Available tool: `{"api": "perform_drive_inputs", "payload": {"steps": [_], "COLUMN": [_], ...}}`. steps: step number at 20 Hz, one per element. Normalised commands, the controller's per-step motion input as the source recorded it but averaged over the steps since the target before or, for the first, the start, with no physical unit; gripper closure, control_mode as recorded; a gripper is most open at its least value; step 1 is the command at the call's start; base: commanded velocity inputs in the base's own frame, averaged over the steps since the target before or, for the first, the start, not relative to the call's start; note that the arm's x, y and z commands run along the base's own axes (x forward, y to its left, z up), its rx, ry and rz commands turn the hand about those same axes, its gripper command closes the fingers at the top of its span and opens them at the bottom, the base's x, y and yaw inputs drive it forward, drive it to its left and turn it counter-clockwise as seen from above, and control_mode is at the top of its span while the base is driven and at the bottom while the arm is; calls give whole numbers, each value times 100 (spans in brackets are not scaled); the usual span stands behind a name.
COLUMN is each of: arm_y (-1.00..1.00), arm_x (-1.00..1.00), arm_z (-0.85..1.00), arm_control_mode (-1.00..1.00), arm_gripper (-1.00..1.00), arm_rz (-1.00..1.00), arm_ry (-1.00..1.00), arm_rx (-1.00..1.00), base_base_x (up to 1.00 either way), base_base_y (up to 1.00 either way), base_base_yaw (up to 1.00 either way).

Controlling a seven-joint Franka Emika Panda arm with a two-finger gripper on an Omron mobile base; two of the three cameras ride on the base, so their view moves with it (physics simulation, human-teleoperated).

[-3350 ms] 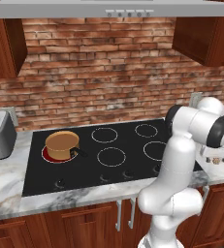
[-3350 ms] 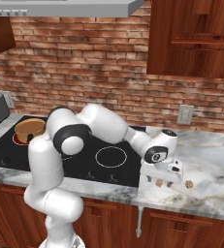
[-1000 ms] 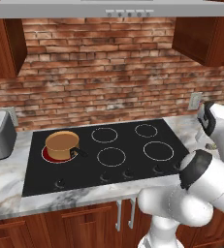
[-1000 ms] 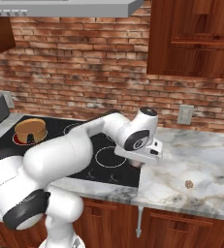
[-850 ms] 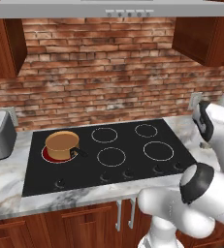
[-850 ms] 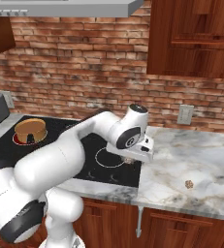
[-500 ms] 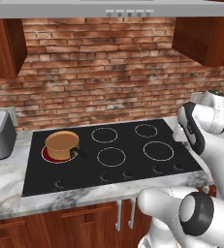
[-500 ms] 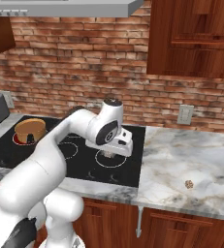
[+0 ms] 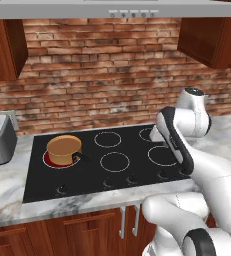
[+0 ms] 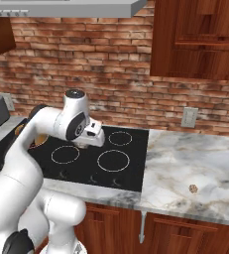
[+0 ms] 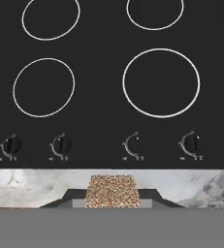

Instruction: Pick up the sugar cube(s) and place them in the saucepan with hot chocolate.

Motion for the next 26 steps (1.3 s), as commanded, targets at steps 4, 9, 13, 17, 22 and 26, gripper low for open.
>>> {"api": "perform_drive_inputs", "payload": {"steps": [4,9,13,17,22,26], "arm_y": [99,100,100,93,83,72], "arm_x": [25,44,52,61,61,53], "arm_z": [2,6,13,1,0,0], "arm_control_mode": [-100,-100,-100,-100,-100,-100], "arm_gripper": [100,100,100,100,100,100], "arm_rz": [8,10,12,14,13,11], "arm_ry": [-8,-15,-13,-5,0,0], "arm_rx": [-2,-1,0,-1,-2,-5], "base_base_x": [0,0,0,0,0,0], "base_base_y": [0,0,0,0,0,0], "base_base_yaw": [0,0,0,0,0,0]}}
